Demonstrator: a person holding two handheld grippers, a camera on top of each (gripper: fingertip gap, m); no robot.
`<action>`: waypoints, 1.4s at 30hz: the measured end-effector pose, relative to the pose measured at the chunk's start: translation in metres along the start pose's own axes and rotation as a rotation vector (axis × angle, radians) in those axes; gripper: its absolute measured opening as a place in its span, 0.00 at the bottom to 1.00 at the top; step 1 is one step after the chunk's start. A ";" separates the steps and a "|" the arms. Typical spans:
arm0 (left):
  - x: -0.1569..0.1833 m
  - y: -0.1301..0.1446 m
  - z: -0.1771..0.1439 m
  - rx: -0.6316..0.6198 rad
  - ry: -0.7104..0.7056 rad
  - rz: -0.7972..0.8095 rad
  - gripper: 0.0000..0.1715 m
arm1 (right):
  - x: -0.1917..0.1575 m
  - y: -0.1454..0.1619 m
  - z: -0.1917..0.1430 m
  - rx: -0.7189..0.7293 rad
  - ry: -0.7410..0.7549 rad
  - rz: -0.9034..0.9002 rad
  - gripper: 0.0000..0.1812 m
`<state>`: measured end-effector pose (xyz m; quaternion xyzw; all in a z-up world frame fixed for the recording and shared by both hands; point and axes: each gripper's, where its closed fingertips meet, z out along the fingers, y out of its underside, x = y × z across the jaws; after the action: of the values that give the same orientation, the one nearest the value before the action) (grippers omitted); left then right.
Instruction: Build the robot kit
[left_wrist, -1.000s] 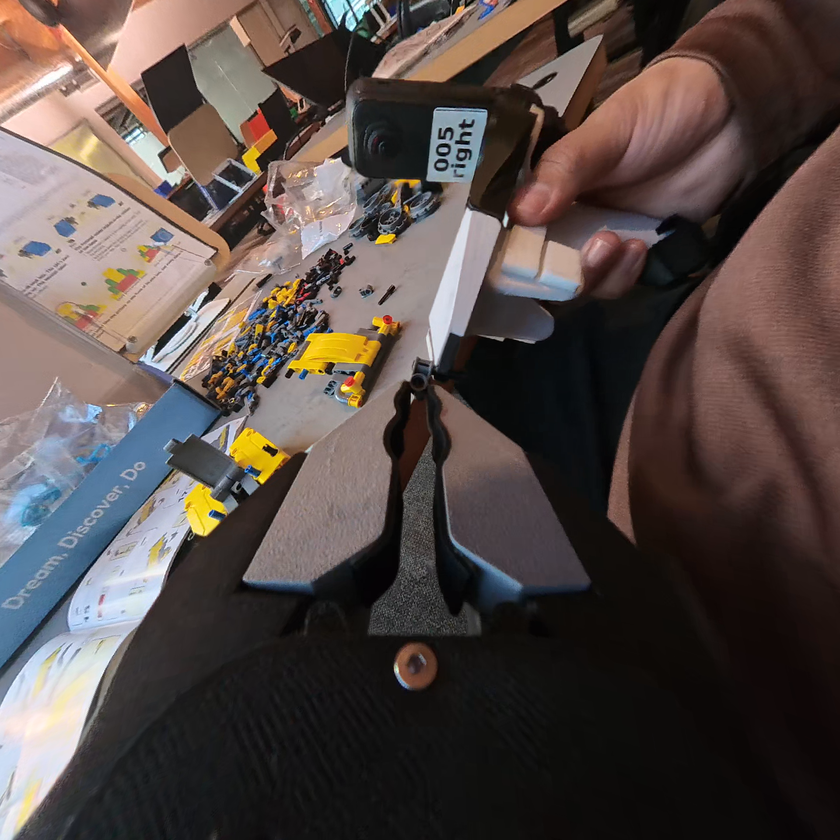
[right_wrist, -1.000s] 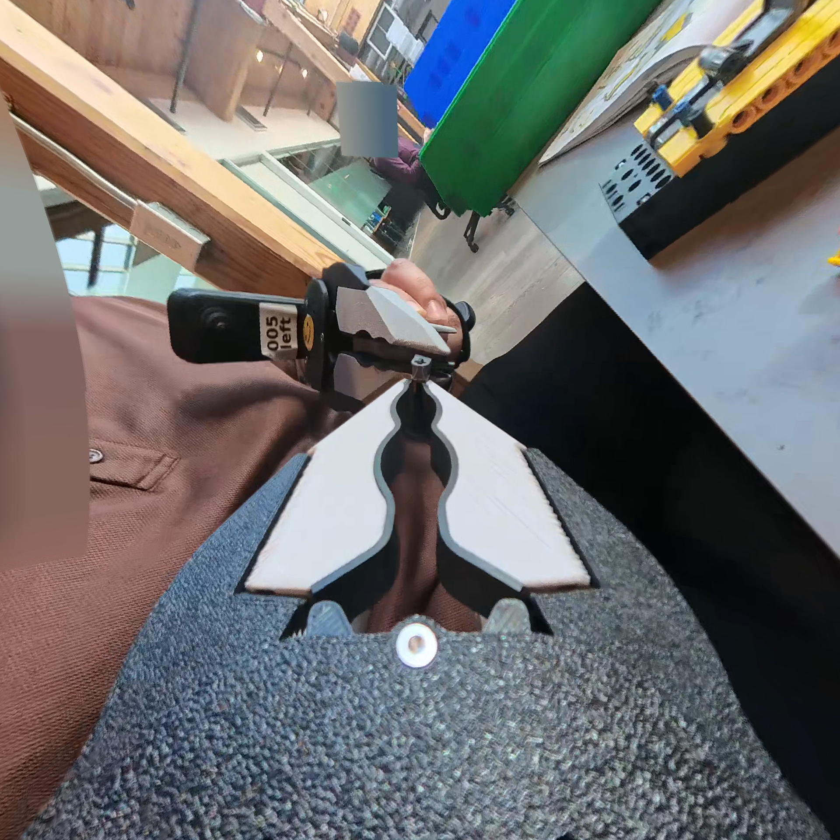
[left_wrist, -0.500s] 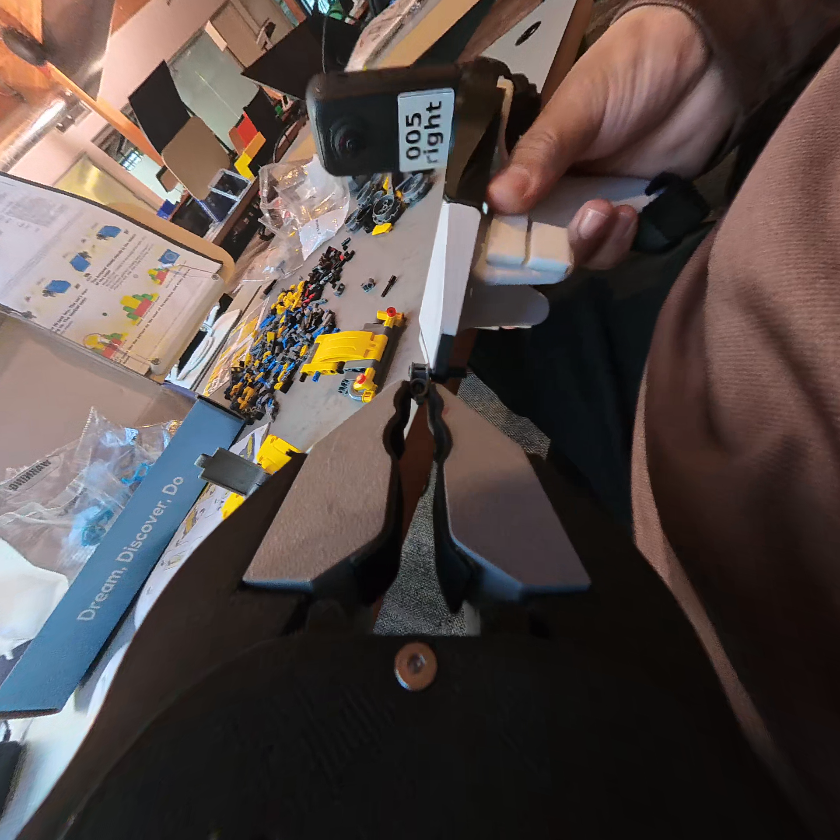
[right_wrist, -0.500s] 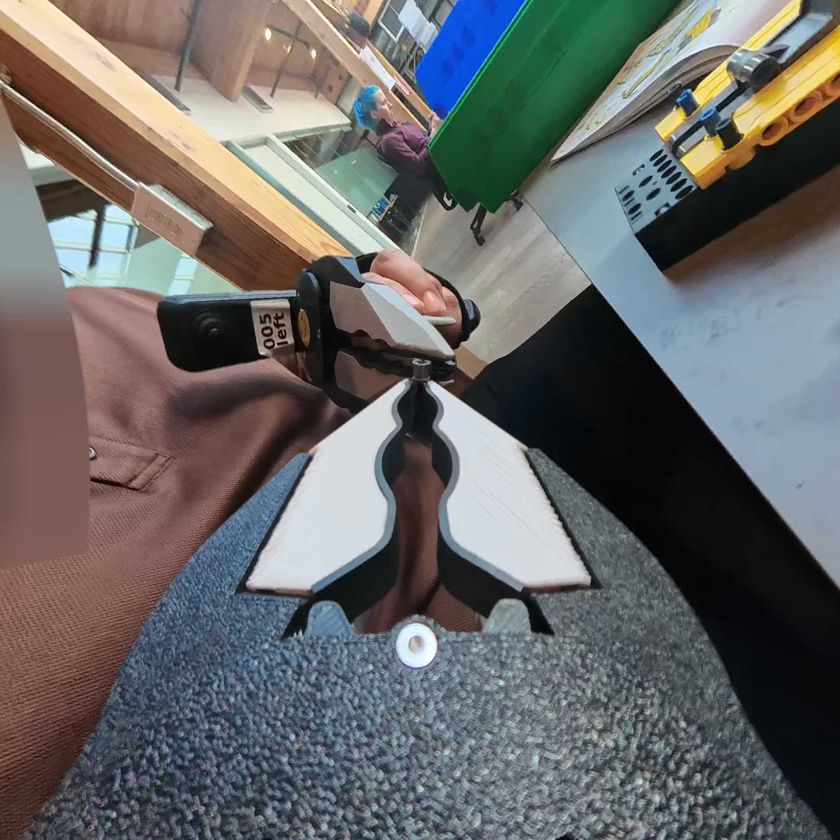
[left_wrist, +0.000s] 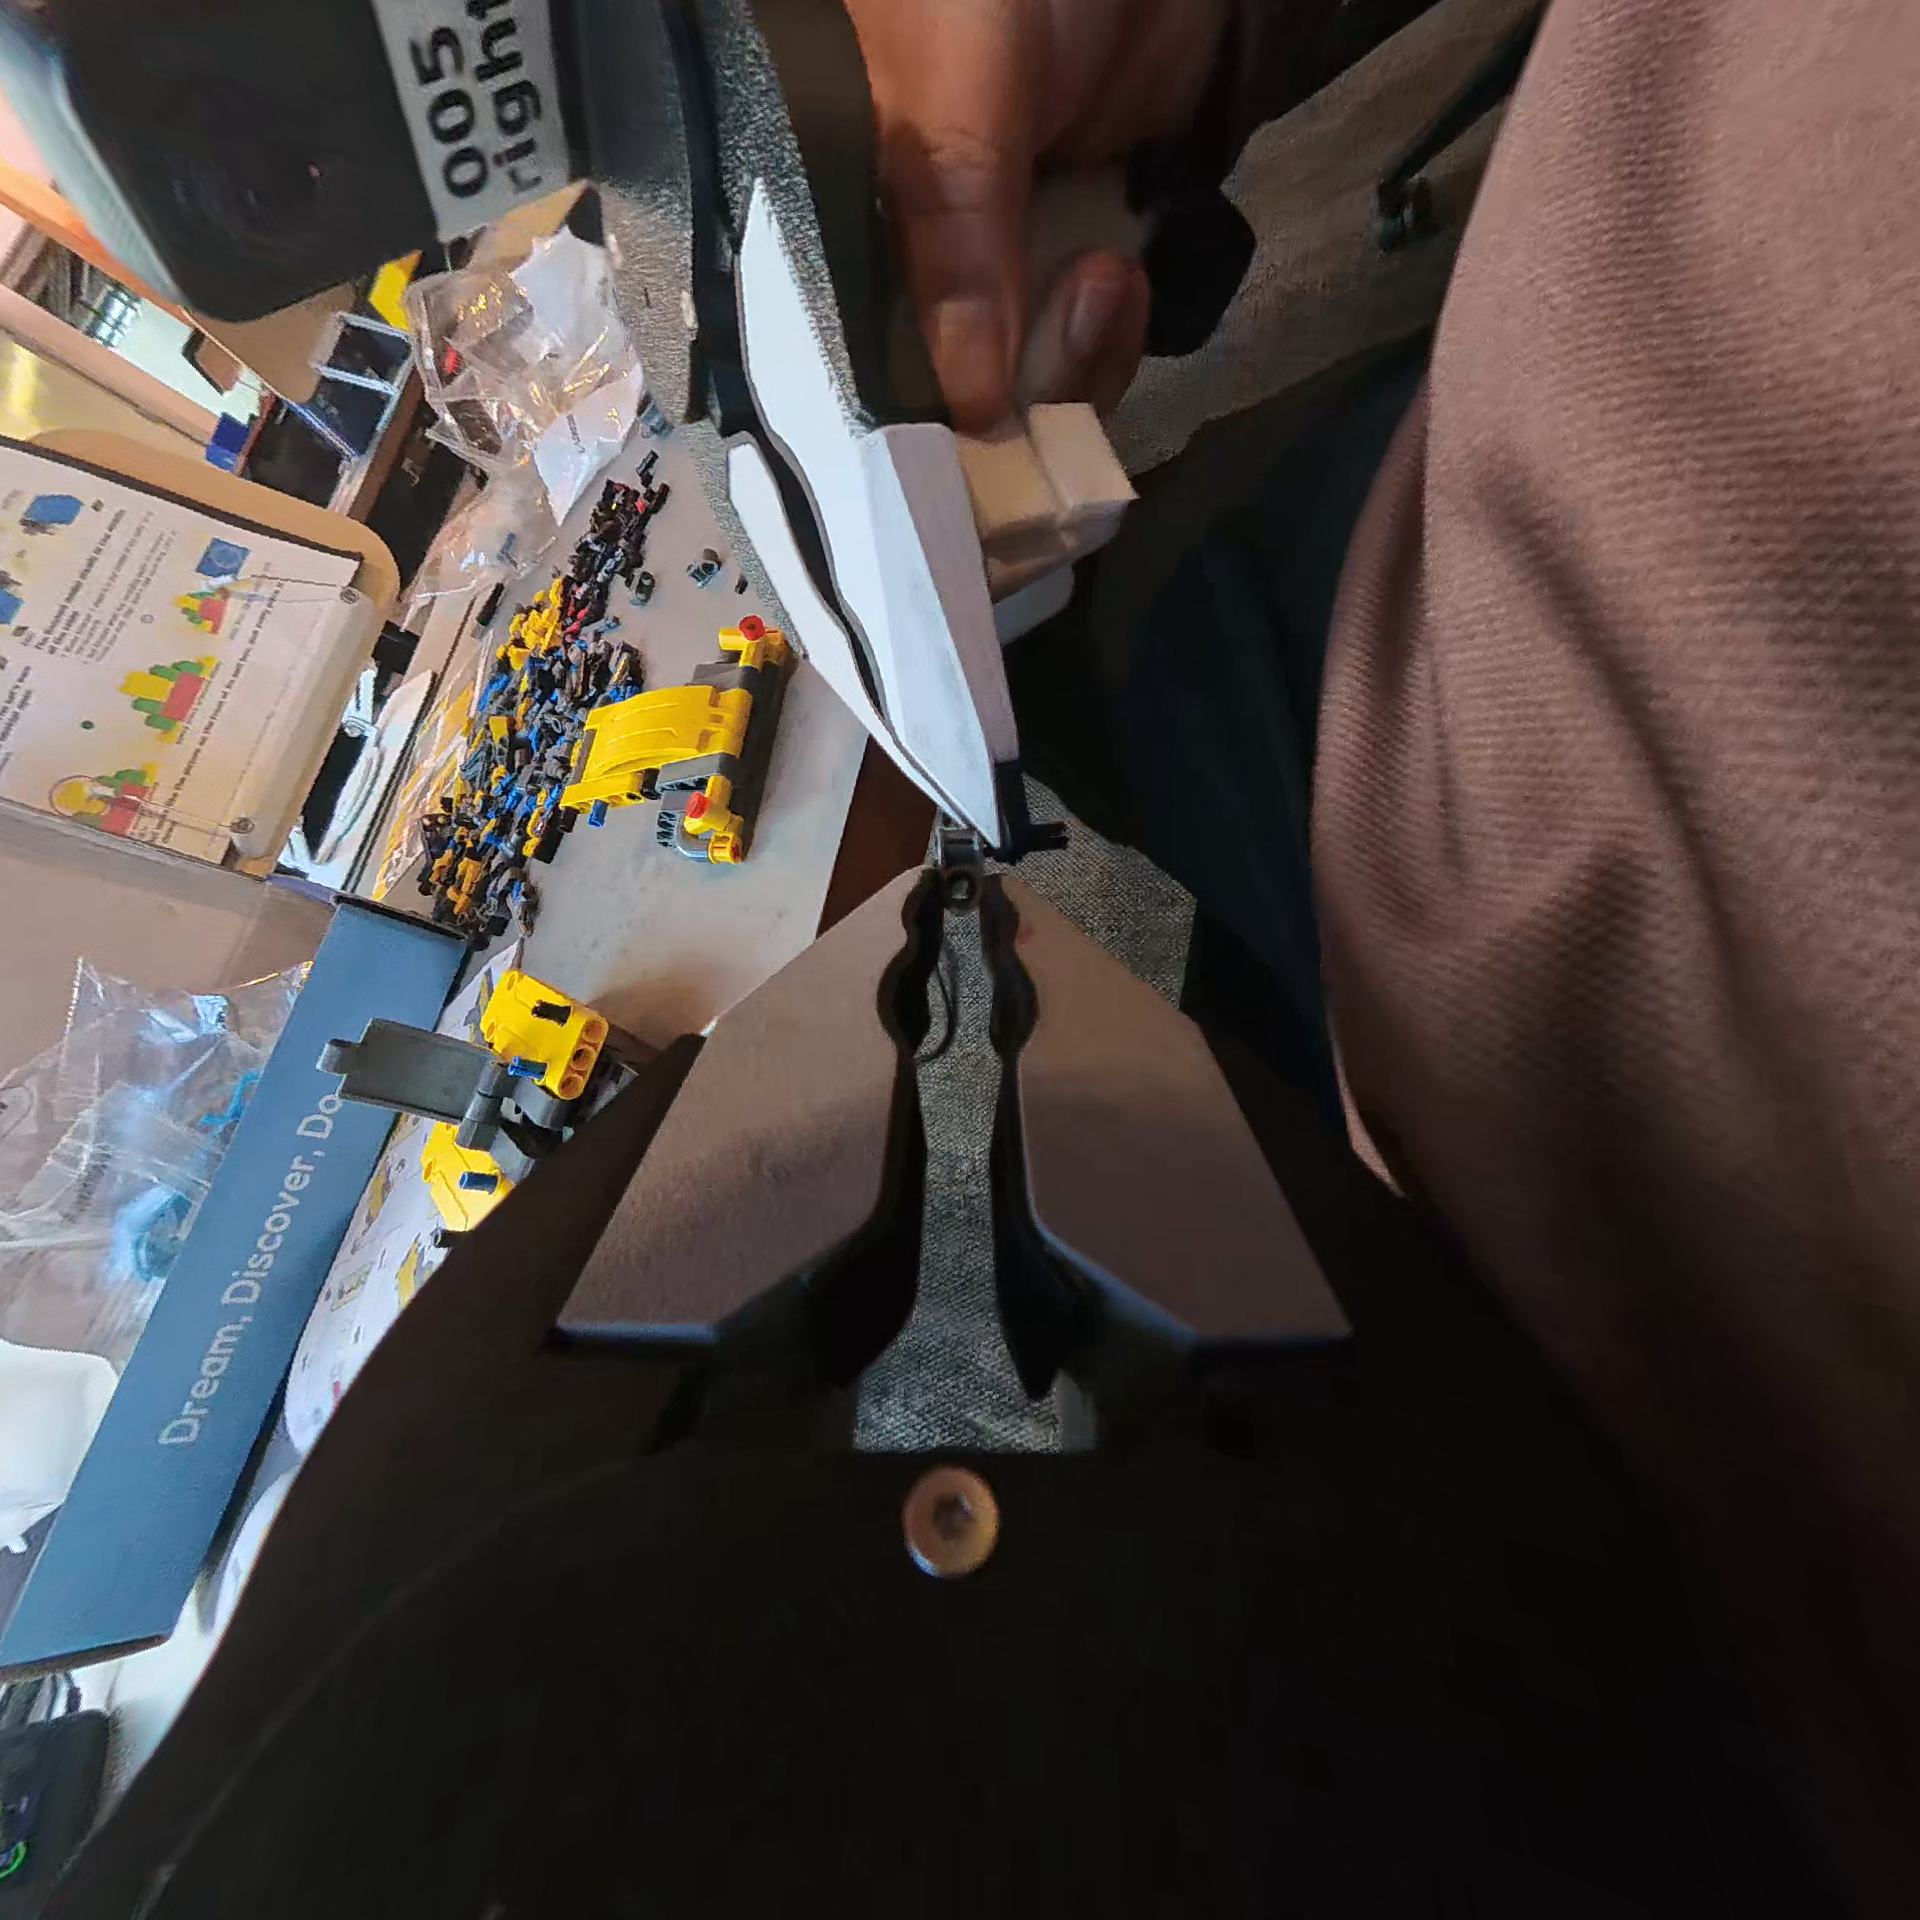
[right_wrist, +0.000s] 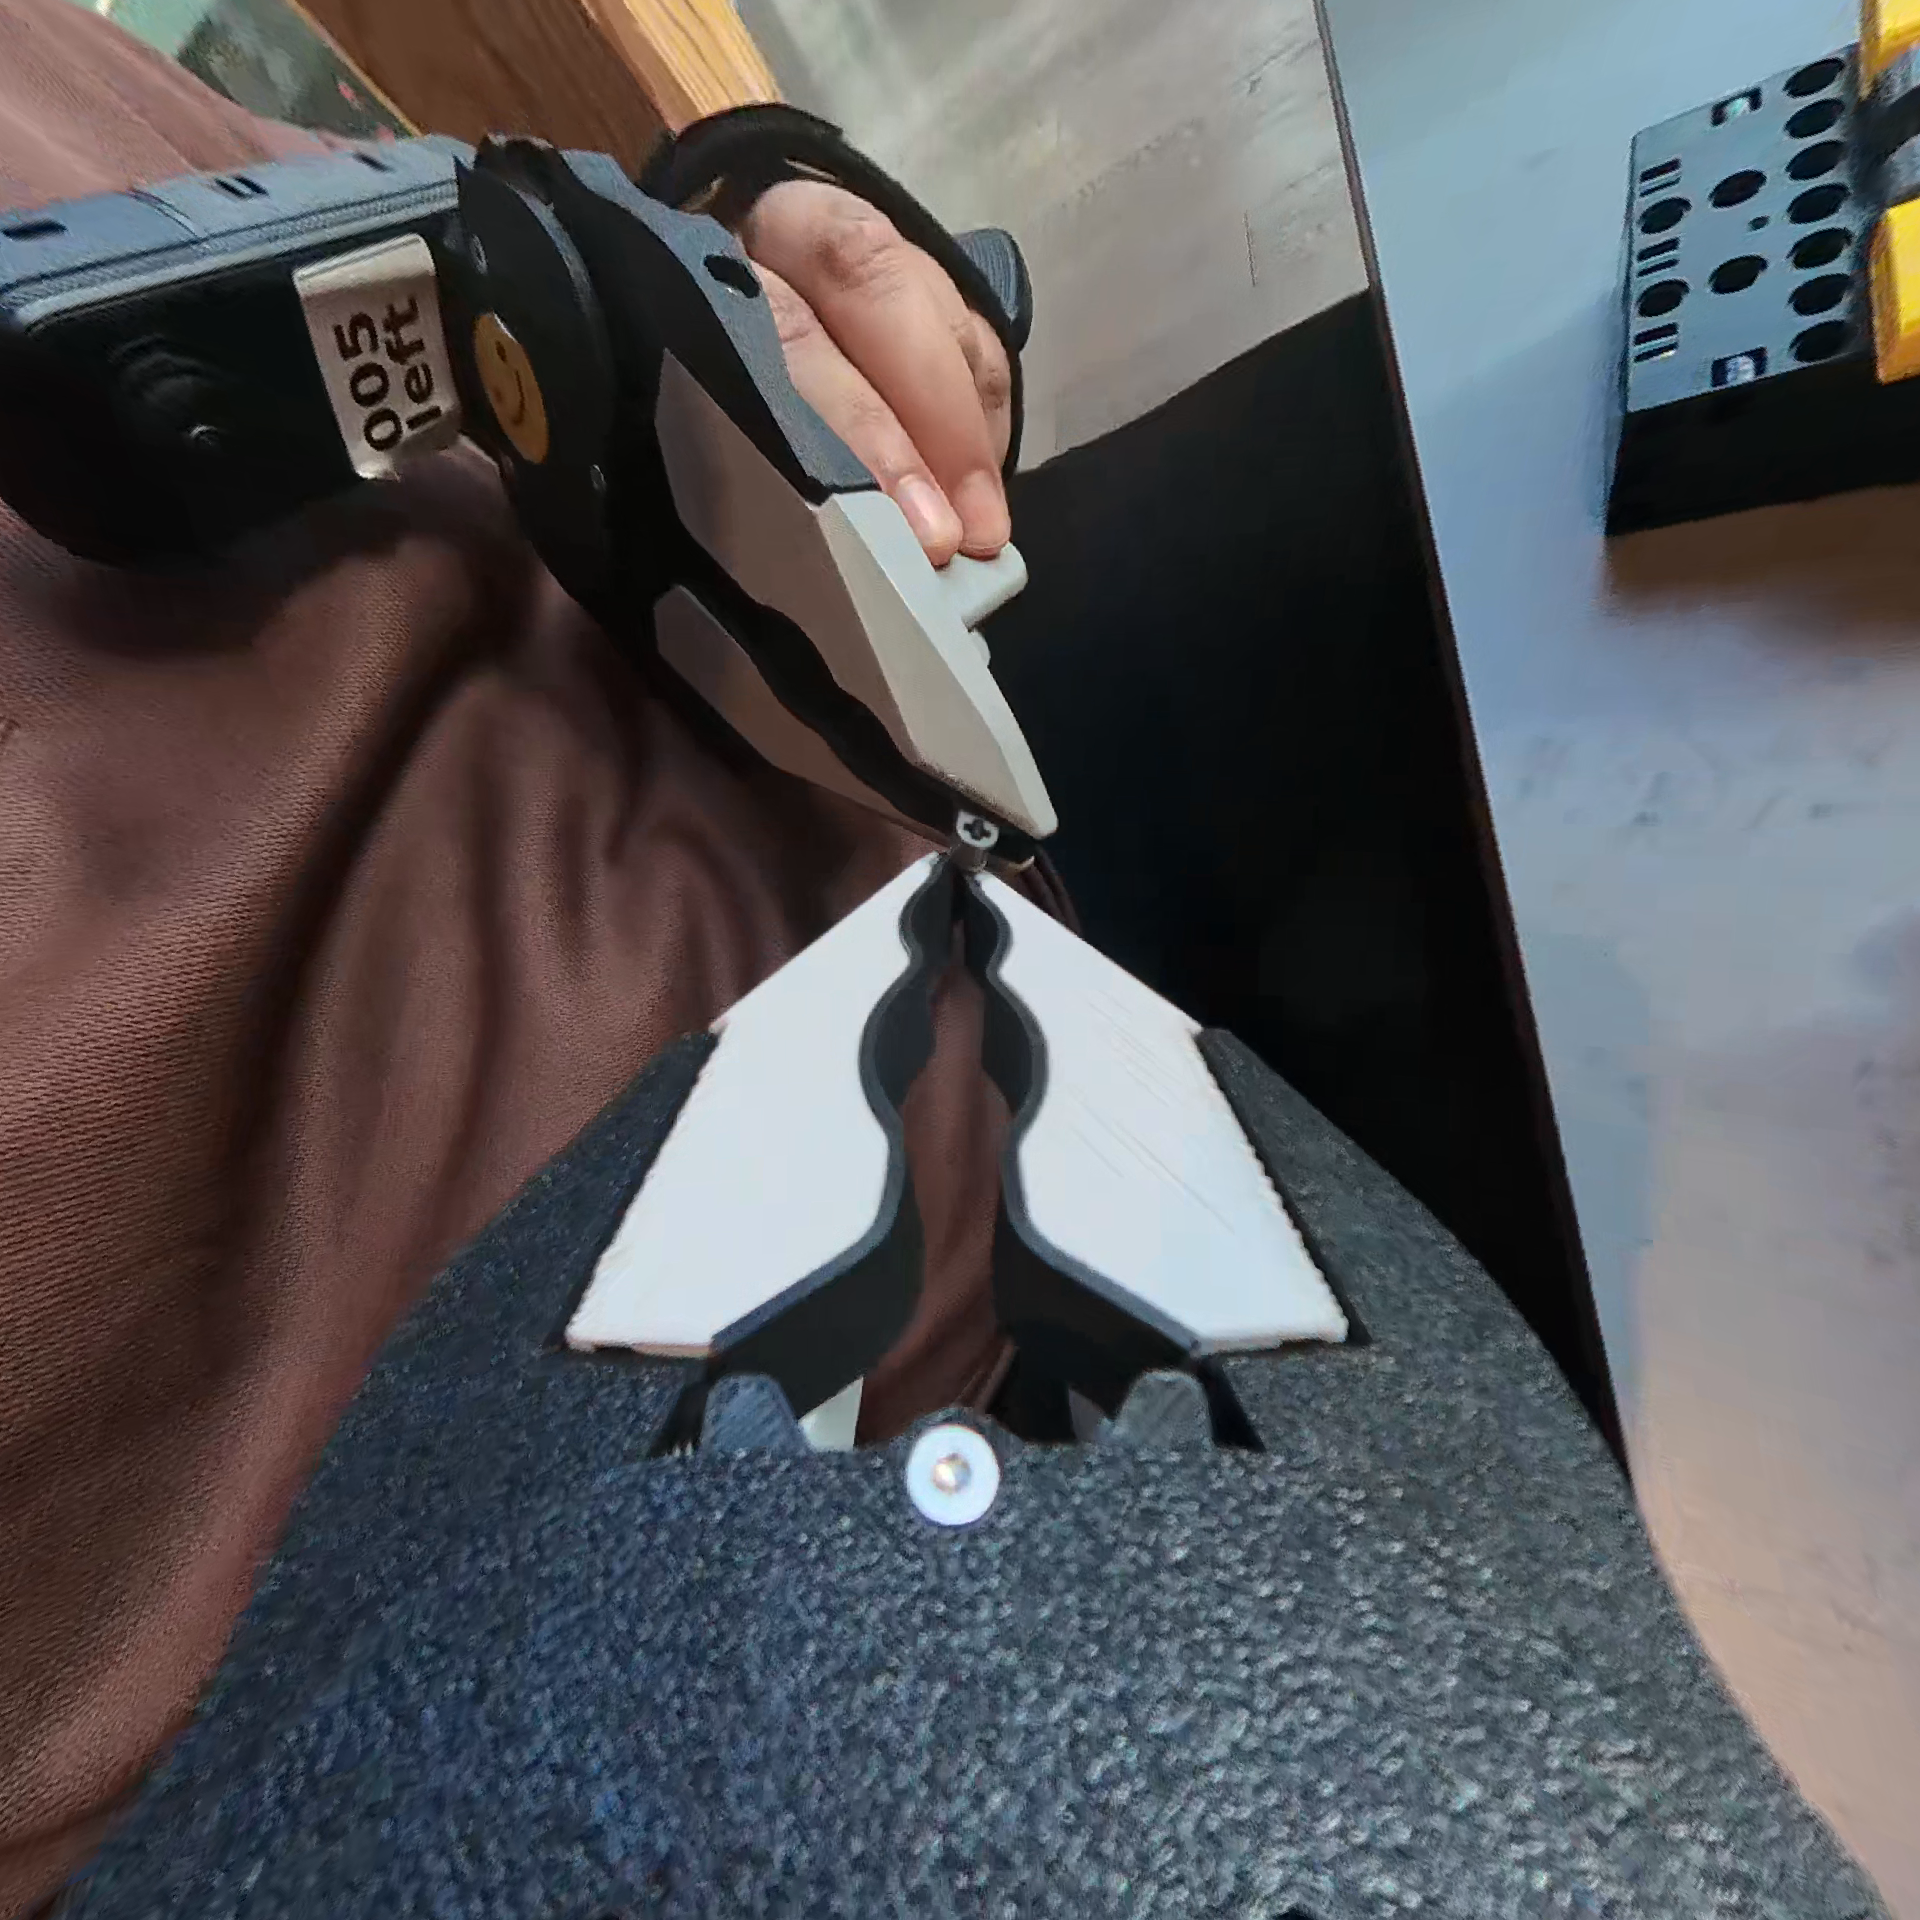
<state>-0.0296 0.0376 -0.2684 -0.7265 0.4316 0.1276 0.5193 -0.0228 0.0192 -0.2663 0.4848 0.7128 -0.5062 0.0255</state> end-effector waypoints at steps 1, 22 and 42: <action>0.001 0.001 0.001 -0.011 -0.007 0.015 0.03 | 0.000 0.002 0.001 -0.006 -0.001 0.005 0.00; 0.029 -0.004 0.010 -0.001 0.096 0.019 0.03 | -0.006 0.031 0.004 -0.080 -0.030 0.029 0.00; -0.050 -0.073 0.116 0.094 0.603 -0.741 0.03 | 0.045 0.018 -0.155 0.198 0.936 -0.374 0.20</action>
<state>0.0265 0.1690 -0.2395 -0.8118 0.2802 -0.3020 0.4138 0.0363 0.1651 -0.2271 0.5238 0.6711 -0.2959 -0.4333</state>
